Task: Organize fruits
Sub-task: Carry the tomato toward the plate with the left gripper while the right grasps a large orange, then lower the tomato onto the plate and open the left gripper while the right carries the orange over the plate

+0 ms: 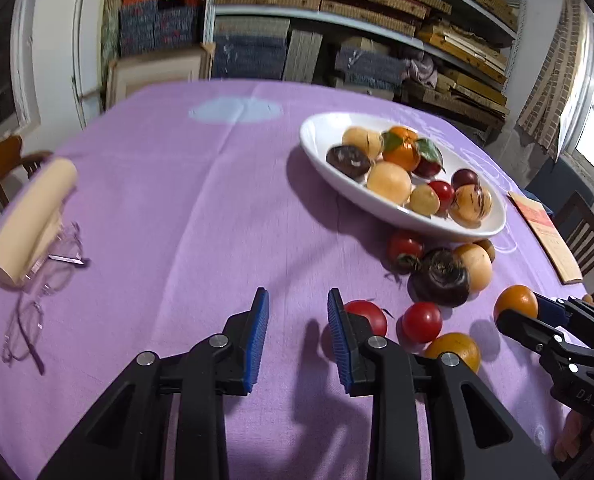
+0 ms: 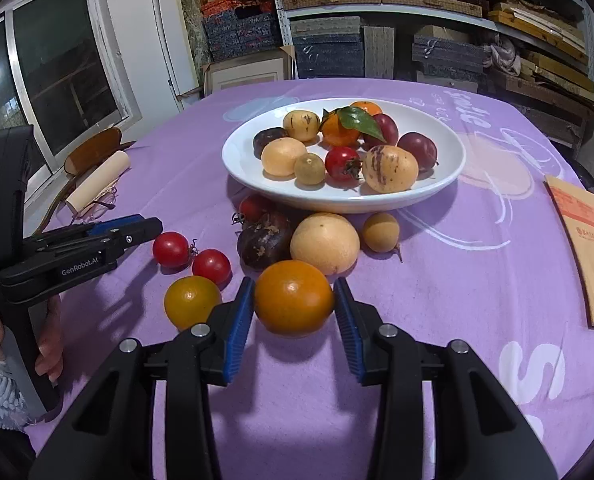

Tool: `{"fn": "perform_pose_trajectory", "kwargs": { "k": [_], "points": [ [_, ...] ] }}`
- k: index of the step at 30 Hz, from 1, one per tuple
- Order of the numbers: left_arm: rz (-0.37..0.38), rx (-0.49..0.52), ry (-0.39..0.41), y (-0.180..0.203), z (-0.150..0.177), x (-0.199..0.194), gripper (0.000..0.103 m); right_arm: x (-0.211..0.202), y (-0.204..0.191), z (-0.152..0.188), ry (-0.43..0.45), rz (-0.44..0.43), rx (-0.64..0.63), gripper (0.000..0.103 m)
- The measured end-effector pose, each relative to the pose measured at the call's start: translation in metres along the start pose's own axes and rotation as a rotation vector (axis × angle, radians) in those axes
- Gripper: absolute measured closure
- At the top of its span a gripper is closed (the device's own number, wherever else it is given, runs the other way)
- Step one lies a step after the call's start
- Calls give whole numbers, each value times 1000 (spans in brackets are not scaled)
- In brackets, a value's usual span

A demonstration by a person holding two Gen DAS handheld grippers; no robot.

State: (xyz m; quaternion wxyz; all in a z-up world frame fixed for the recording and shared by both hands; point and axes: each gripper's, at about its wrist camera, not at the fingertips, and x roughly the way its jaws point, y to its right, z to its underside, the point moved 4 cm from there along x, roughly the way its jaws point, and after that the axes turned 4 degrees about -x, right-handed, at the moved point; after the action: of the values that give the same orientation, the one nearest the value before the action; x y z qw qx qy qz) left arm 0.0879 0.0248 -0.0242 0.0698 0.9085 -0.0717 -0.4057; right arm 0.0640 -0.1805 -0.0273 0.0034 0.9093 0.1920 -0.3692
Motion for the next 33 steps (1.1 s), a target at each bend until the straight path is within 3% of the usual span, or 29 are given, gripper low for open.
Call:
{"fn": "perform_pose_trajectory", "kwargs": {
  "k": [2,5,6,11,14,23,28,33],
  "points": [
    [29,-13,-10,-1,1,-1,74,-2,1,-1,6,-4,0,63],
    [109,7,63,11,0,-21,73,-3,4,0,7,-2,11,63],
    [97,45,75,18,2,-23,73,-3,5,0,6,0,17,63],
    [95,132,-31,37,20,-3,73,-5,10,0,14,2,36,63],
    [97,130,-60,35,27,0,73,-6,13,0,14,-1,47,63],
    [98,122,-28,35,29,-4,74,-12,17,-2,46,14,62,63],
    [58,161,34,46,4,-10,74,-19,24,-17,66,40,48,63],
    [60,187,103,66,-46,-9,74,-30,34,-60,104,80,2,63]
  ]
}}
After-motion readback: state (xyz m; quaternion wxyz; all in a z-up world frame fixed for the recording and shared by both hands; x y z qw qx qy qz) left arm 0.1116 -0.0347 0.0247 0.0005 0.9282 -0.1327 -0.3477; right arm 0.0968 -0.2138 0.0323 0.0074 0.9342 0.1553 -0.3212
